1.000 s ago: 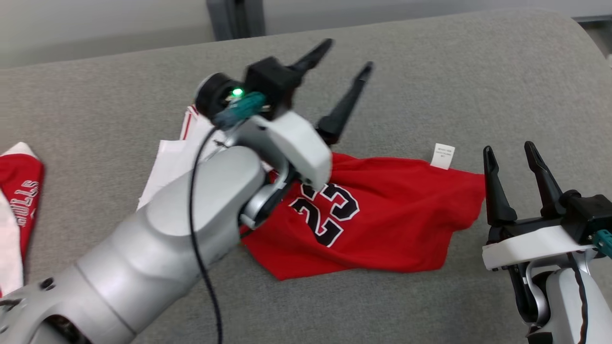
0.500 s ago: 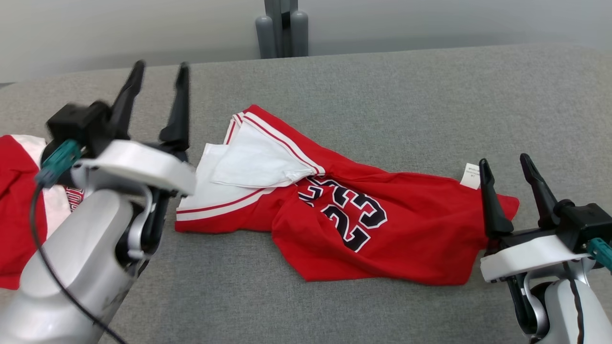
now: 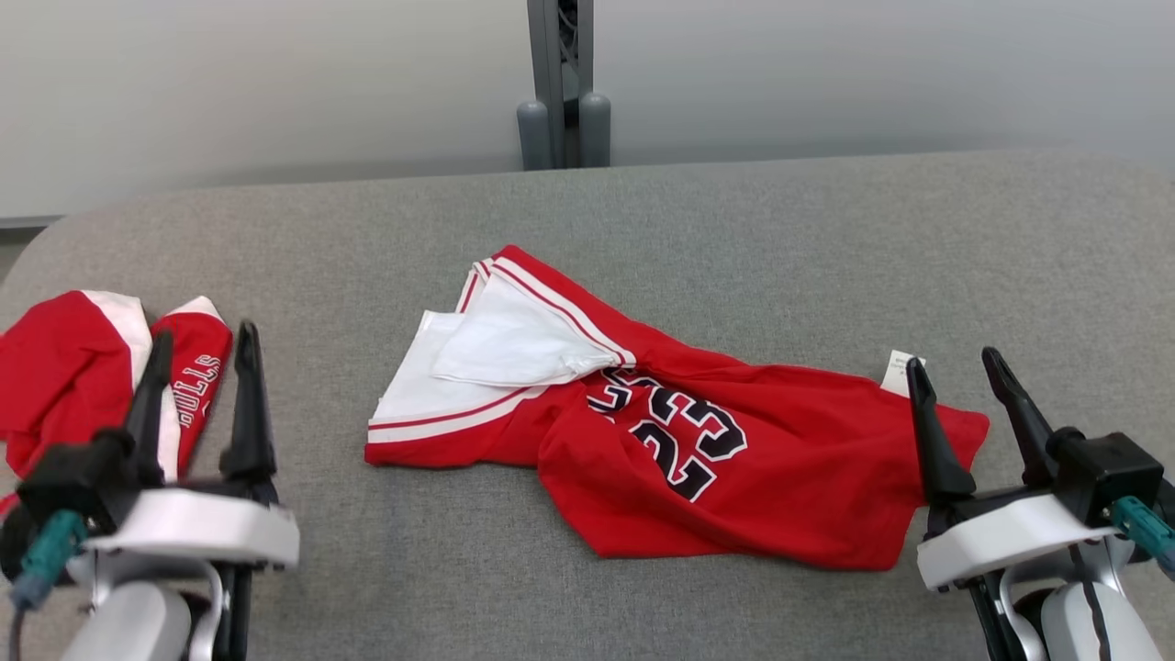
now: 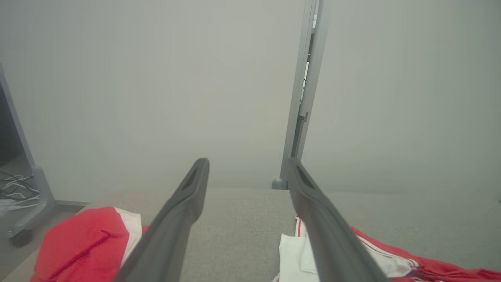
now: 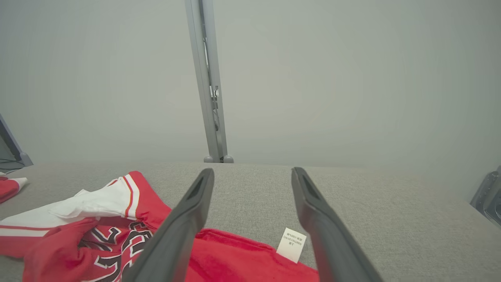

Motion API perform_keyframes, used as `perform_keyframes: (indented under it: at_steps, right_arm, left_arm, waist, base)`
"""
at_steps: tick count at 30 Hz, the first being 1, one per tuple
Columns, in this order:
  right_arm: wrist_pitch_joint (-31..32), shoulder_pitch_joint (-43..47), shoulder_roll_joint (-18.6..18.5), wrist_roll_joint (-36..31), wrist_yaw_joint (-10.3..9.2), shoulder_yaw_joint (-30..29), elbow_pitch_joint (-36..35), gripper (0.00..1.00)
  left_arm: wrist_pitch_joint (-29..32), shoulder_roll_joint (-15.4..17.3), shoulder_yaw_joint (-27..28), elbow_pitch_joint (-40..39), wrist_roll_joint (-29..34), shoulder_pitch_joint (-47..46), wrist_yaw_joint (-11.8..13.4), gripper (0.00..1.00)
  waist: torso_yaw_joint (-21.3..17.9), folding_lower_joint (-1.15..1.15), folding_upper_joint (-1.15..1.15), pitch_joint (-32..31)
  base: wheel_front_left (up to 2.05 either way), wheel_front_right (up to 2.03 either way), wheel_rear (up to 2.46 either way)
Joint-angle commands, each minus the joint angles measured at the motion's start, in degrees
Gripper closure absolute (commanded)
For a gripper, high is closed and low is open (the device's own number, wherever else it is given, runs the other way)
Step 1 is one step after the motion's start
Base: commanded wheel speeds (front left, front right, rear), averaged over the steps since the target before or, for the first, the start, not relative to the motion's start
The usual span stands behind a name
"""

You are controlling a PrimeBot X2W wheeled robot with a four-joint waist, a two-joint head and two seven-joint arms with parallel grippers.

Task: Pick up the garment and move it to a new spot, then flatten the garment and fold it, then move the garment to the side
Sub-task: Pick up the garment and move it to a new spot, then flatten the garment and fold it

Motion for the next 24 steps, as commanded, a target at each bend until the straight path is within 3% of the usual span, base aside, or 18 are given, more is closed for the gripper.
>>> perform_keyframes:
  at_steps: [1, 8, 24]
  right_arm:
    - [0.3, 1.0, -0.3, 0.4, -0.02, -0.1, -0.4, 0.0]
    - [1.6, 5.2, -0.3, 1.4, -0.02, -0.2, -1.8, 0.0]
    - [3.8, 8.8, -0.3, 2.3, -0.02, 0.0, -5.2, 0.0]
  left_arm:
    - [-0.2, -0.1, 0.1, -0.1, 0.6, 2.0, -0.3, 0.0]
    - [-0.2, 1.1, -1.7, 1.0, 3.3, 6.9, -2.0, 0.0]
    - [2.1, 1.7, -3.8, 1.5, 3.1, 7.5, -2.9, 0.0]
  waist:
    - [0.1, 0.0, 0.0, -1.1]
    - [0.6, 0.0, 0.0, -4.1]
    - [0.6, 0.0, 0.0, -5.5]
  base:
    - [0.0, 0.0, 0.0]
    - [0.0, 0.0, 0.0]
    - [0.0, 0.0, 0.0]
